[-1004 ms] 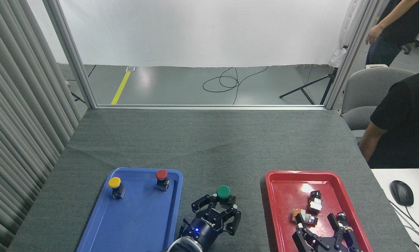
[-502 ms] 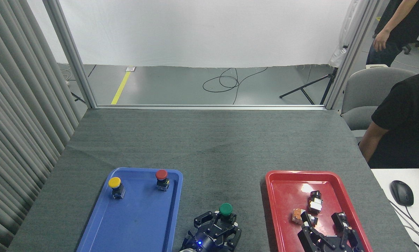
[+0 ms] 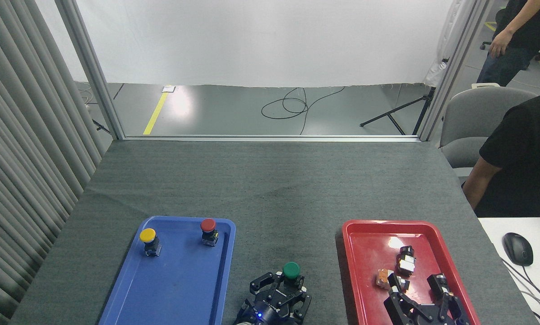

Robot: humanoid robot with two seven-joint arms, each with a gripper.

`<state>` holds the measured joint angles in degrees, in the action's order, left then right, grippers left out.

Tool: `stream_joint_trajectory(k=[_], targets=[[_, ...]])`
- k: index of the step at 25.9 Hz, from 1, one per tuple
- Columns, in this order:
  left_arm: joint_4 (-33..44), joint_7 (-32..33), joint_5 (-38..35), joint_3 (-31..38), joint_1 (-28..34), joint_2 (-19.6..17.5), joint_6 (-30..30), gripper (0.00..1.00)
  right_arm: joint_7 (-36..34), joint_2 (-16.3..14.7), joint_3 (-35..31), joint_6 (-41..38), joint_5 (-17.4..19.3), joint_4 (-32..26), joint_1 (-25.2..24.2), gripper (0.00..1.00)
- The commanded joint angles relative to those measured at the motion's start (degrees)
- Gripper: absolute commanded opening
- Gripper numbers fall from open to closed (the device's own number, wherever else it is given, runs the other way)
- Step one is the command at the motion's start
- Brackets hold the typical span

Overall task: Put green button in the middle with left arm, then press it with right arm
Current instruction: 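Lower the green button onto the table and hold it there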

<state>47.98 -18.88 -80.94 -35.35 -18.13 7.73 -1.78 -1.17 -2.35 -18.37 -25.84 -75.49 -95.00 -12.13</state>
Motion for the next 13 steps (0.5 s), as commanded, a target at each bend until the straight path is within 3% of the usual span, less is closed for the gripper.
stream_joint_trajectory(k=[1, 9, 13], targets=[[0.1, -0.2, -0.2, -0.1, 0.4, 0.0, 0.1, 0.42, 0.0, 0.0, 0.0, 0.0, 0.1, 0.0, 0.0, 1.0], [0.6, -4.0, -0.1, -0.1, 0.6, 0.0, -0.2, 0.62, 0.0, -0.5, -0.1, 0.0, 0.1, 0.0, -0.1, 1.0], [0.2, -4.3, -0.1, -0.1, 0.6, 0.0, 0.0, 0.9, 0.0, -0.5, -0.1, 0.0, 0.1, 0.0, -0.1, 1.0]])
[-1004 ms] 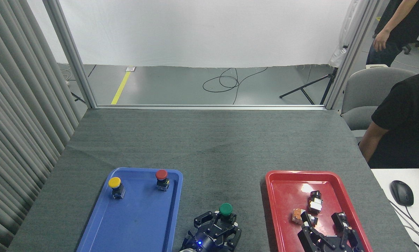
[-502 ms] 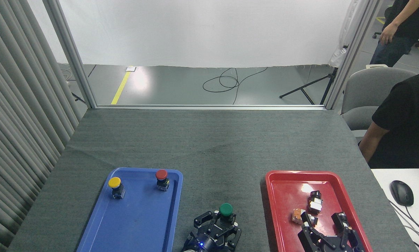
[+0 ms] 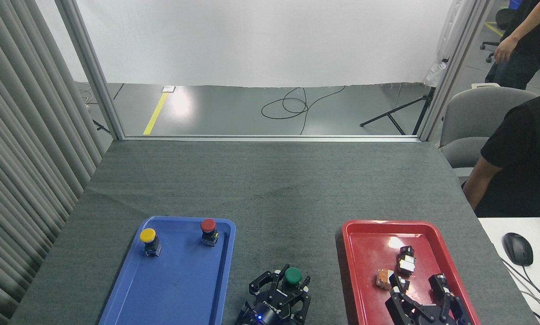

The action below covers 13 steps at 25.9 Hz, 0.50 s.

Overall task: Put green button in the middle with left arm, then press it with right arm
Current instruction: 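Lower the green button onto the table and hold it there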

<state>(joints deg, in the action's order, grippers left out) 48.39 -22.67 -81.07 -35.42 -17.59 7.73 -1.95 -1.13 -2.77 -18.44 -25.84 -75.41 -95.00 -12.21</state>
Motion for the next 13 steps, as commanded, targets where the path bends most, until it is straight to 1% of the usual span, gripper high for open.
stream_joint_trajectory(k=[1, 2, 7, 11, 13], targets=[[-0.3, -0.4, 0.0, 0.0, 0.0, 0.0, 0.2, 0.96, 0.0, -0.2, 0.0, 0.0, 0.0, 0.0, 0.0, 1.0], [-0.3, -0.4, 0.0, 0.0, 0.1, -0.1, 0.1, 0.99, 0.0, -0.3, 0.0, 0.0, 0.0, 0.0, 0.0, 1.0], [1.6, -0.4, -0.2, 0.0, 1.6, 0.0, -0.4, 0.99, 0.0, -0.3, -0.1, 0.0, 0.0, -0.2, 0.0, 1.0], [6.4, -0.4, -0.2, 0.1, 3.1, -0.4, -0.5, 0.99, 0.0, -0.4, 0.0, -0.5, 0.1, -0.9, -0.2, 1.0], [9.6, -0.4, 0.0, 0.1, 3.6, -0.6, -0.6, 0.99, 0.0, -0.4, -0.1, -2.2, 0.1, -1.1, -0.4, 1.0]])
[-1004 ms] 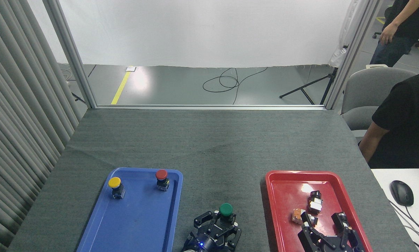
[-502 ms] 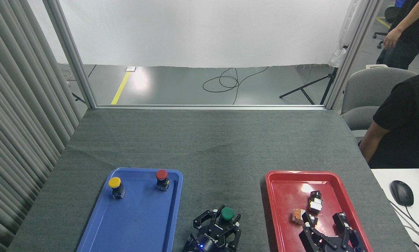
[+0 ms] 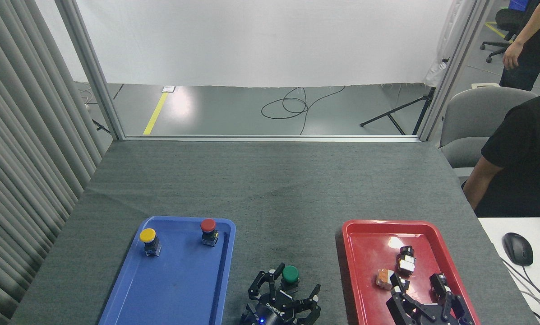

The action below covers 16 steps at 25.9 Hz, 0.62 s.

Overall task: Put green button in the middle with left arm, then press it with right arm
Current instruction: 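Lower the green button onto the table and hold it there, then open the left hand and withdraw it back over the blue tray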

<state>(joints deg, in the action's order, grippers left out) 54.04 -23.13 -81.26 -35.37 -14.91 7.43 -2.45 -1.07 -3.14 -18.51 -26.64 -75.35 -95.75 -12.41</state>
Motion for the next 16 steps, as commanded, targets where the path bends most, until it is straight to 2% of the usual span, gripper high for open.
stream_joint_trajectory(k=[1, 7, 10, 14, 16], targets=[[5.2, 0.2, 0.4, 0.1, 1.3, -0.6, -0.1, 0.99, -0.1, 0.1, 0.0, -1.8, 0.0, -0.6, -0.2, 1.0], [15.7, 0.4, 0.8, 1.5, 5.0, -3.4, 0.5, 0.99, -0.2, 0.1, 0.0, -2.5, 0.0, -0.8, -0.2, 0.98], [21.1, 0.4, 1.5, 6.1, 8.3, -4.4, 0.0, 0.99, -0.1, 0.0, 0.1, -2.5, 0.0, -0.8, 0.1, 0.73], [29.1, 0.4, 6.4, 13.7, 14.2, -6.8, -0.3, 0.99, 0.0, -0.3, 1.2, -3.2, -0.7, -0.9, 0.5, 0.34], [31.9, 0.4, 10.5, 18.8, 16.7, -8.9, -0.3, 0.99, 0.0, -0.4, 4.2, -4.5, -1.1, -0.8, 1.5, 0.23]])
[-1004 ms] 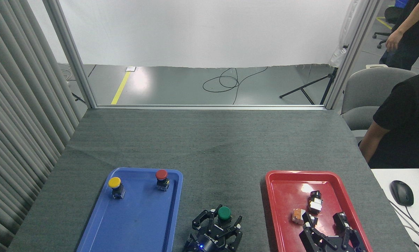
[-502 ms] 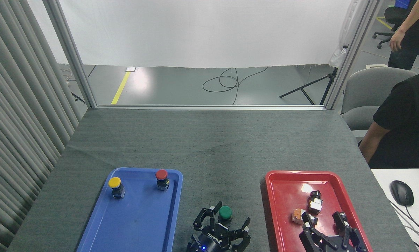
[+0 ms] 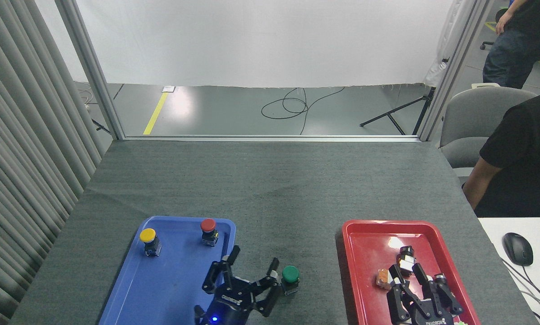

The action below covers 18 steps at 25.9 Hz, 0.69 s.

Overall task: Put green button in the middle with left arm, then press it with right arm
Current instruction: 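Open the left hand and withdraw it back over the blue tray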

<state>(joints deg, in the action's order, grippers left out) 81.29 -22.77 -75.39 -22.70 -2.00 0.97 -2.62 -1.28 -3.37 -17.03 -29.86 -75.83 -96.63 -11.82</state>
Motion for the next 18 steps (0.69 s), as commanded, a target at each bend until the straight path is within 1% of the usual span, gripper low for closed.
stream_joint_trajectory(k=[1, 3, 4, 6, 7, 8, 10, 11, 18], targets=[[5.5, 0.0, 7.0, 8.5, 5.2, -3.3, -0.2, 0.99, 0.2, -0.2, 5.2, -1.2, -1.6, 0.3, 1.7, 0.21], [6.8, 0.0, 11.1, 12.1, 7.8, -5.3, -0.3, 0.99, 0.1, -0.3, 10.1, -1.1, -5.7, 0.6, 3.0, 0.17], [7.4, 0.0, 12.5, 13.3, 8.8, -6.5, -0.7, 0.99, 0.0, -0.2, 11.7, -0.9, -8.0, 0.7, 3.7, 0.17], [8.4, 0.0, 14.2, 15.0, 10.3, -8.4, -1.3, 0.99, 0.0, 0.6, 12.9, -0.5, -11.7, 1.5, 5.4, 0.17], [9.0, 0.0, 14.3, 15.4, 11.0, -8.6, -1.3, 0.99, 0.1, 1.2, 13.2, -0.2, -13.3, 2.3, 6.4, 0.17], [9.1, 0.0, 14.3, 15.5, 11.5, -8.6, -1.3, 0.99, 0.1, 2.4, 13.5, 0.2, -14.3, 3.4, 7.2, 0.17], [9.5, 0.0, 14.3, 15.5, 12.0, -8.6, -1.2, 0.99, 0.1, 4.1, 13.9, 1.1, -15.1, 6.5, 8.1, 0.16], [9.5, 0.0, 14.4, 15.5, 12.1, -8.6, -1.2, 0.99, 0.0, 4.2, 13.9, 1.6, -15.1, 7.5, 8.2, 0.13], [9.5, 0.8, 14.4, 15.5, 12.3, -8.4, -1.2, 0.99, -0.1, 4.8, 14.9, 1.9, -15.2, 9.6, 8.1, 0.13]])
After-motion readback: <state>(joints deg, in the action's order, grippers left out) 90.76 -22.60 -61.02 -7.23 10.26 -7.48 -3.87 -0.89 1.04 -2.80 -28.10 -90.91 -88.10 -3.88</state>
